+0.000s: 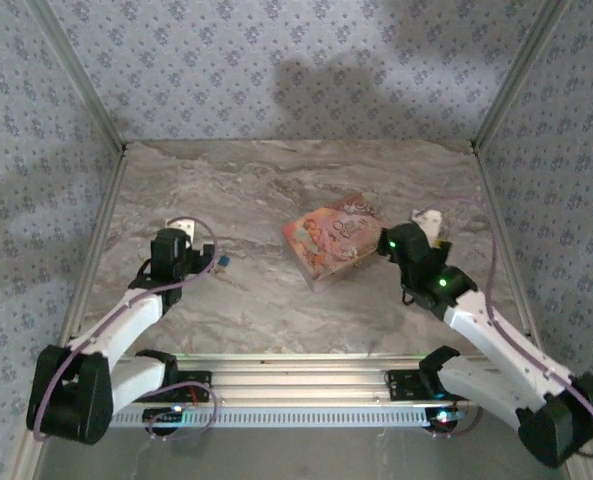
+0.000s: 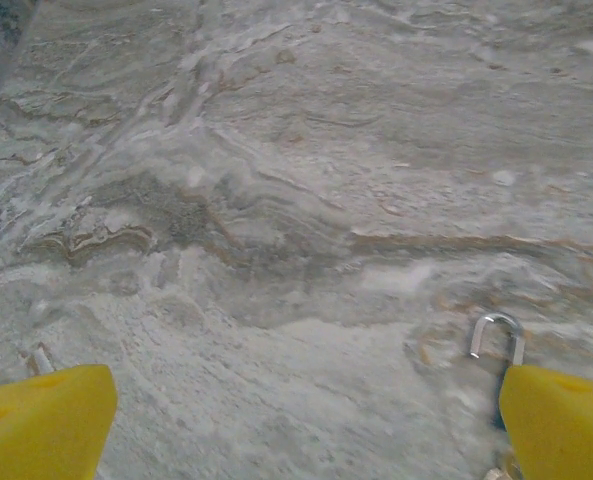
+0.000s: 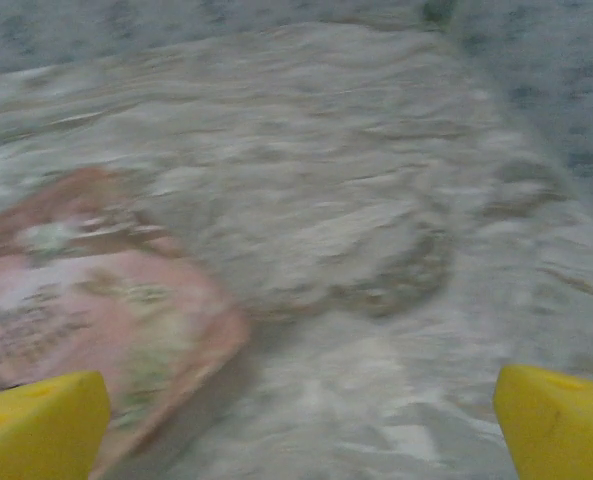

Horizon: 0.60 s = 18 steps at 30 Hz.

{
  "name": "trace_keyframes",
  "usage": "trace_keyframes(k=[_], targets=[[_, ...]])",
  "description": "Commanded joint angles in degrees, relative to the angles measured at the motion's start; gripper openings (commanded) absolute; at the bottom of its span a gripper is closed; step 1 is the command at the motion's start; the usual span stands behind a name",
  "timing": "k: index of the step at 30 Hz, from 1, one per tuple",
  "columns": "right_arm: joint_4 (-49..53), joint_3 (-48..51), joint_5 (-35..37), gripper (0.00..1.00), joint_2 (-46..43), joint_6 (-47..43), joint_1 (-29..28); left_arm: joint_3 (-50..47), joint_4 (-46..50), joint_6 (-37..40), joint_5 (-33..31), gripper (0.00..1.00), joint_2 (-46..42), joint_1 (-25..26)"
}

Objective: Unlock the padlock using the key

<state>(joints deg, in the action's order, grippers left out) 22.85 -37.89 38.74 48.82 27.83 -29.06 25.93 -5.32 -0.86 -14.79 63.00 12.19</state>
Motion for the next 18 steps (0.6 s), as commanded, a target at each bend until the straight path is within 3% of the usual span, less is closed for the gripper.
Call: trace_keyframes(k=[1,5,8,10,15,18], targets=[[-10.2,8.8,3.6,1.0,-5.0,-5.5,4.2,-3.4,-12.6,1.8,0.0,0.98,2.9,-2.6],[-20.7,16.2,-2.3,1.0,-4.9,-10.8,9.8,-4.2,-20.0,2.9,2.7,0.98,6.7,-4.7],[-24.1,15.3,-5.6,1.0,-0.5,-10.8,14.4,-4.7,-27.3,1.3,7.5,0.98,9.8,-7.1],[-31.9,15.9,-7.1,1.0,2.9,-14.2,15.9,-4.4,-32.0,1.0,9.0,0.98,12.6,-7.7],[-47.1,18.3,-9.6,1.0,12.5,-24.2,18.2,0.4,-32.6,5.6,10.6,0.98,20.3,-7.9],[-56.7,21.9,-13.2,1.0,17.1,-25.4,21.4,3.0,-29.9,3.1,12.0,0.98,22.3,-10.4]])
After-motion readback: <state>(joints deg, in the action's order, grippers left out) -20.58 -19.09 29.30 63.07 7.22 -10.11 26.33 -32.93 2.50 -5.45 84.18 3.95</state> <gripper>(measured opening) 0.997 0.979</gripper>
